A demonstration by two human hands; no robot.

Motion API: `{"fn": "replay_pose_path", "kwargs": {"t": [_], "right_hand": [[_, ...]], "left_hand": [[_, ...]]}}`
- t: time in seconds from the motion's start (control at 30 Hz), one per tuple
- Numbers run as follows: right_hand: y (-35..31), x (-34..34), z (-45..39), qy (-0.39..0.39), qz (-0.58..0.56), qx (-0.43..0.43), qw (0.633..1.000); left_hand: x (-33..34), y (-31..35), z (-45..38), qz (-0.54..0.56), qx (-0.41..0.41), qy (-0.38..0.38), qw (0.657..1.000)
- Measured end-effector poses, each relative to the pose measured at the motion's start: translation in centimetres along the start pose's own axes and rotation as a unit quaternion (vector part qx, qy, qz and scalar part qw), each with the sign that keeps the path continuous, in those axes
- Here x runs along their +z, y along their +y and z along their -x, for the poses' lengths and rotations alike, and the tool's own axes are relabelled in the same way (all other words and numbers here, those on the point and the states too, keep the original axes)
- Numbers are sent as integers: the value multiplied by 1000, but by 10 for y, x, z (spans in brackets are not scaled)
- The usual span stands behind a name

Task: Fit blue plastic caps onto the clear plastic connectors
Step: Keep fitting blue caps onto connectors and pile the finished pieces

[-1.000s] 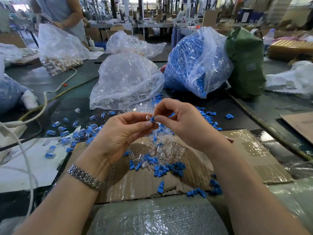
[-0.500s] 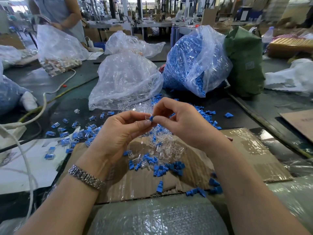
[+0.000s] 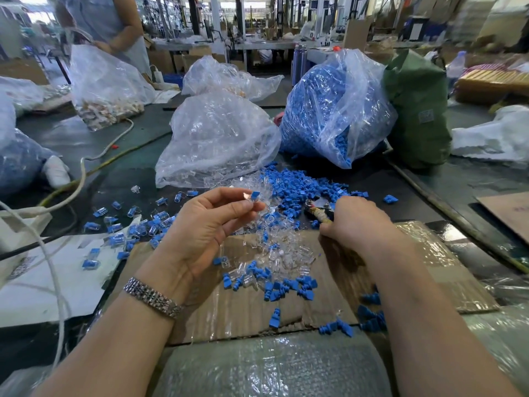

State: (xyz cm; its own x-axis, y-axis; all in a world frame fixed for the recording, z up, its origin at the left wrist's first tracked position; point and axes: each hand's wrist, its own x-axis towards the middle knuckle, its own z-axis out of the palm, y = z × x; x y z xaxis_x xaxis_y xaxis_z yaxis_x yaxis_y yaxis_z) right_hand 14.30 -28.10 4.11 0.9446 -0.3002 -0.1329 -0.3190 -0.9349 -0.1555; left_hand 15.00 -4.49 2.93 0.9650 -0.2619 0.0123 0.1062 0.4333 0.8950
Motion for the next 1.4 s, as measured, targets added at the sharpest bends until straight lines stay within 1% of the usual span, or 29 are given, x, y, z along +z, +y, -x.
{"fn": "replay_pose_path", "kwargs": {"t": [0.07, 0.13, 0.2, 0.23, 0.27, 0.3, 0.33, 0.37, 0.4, 0.43, 0.53, 0.63, 0.83, 0.97, 1.1, 1.2, 1.3, 1.4], "right_hand": [[0, 0, -1, 20, -26, -12, 999], [2, -3, -1, 44, -93, -21, 995], [3, -9, -2, 52, -209, -42, 976], [3, -14, -1, 43, -284, -57, 956], [3, -18, 1, 17, -354, -74, 932], [4, -22, 4, -32, -414, -97, 904], [4, -24, 8, -98, -454, -125, 877], [3, -25, 13, -164, -467, -155, 855], [0, -25, 18, -214, -462, -181, 841], [-3, -23, 22, -241, -448, -199, 838], [-15, -19, 30, -239, -404, -227, 853], [-20, -18, 36, -235, -394, -242, 855], [-23, -17, 39, -230, -378, -239, 864], [-24, -15, 39, -226, -371, -233, 870], [-29, -14, 40, -201, -355, -230, 884], [-30, -11, 39, -190, -362, -224, 885], [-30, -10, 38, -199, -352, -222, 887], [-25, -15, 36, -226, -366, -214, 877]], "left_hand": [[-1, 1, -1, 12, -1, 8, 1000], [-2, 1, -2, 25, -2, 20, 999], [-3, 2, -2, 38, -4, 29, 999], [-4, 3, -2, 44, -5, 31, 999], [-4, 4, -2, 50, -6, 32, 998], [-3, 5, -2, 56, -5, 33, 998], [-3, 6, -2, 58, -2, 34, 998], [-2, 6, -2, 58, 1, 34, 998], [-1, 6, -2, 57, 5, 32, 998], [0, 6, -2, 56, 8, 29, 998], [3, 5, -2, 43, 19, 16, 999], [5, 2, -3, 15, 36, 5, 999], [6, -5, -5, -49, 79, -3, 996], [5, -6, -3, -113, 111, 8, 987], [6, -7, -1, -142, 119, 23, 982], [4, -7, -1, -157, 129, 33, 979], [4, -8, -1, -189, 133, 32, 972], [3, -5, -1, -224, 142, 52, 963]]}}
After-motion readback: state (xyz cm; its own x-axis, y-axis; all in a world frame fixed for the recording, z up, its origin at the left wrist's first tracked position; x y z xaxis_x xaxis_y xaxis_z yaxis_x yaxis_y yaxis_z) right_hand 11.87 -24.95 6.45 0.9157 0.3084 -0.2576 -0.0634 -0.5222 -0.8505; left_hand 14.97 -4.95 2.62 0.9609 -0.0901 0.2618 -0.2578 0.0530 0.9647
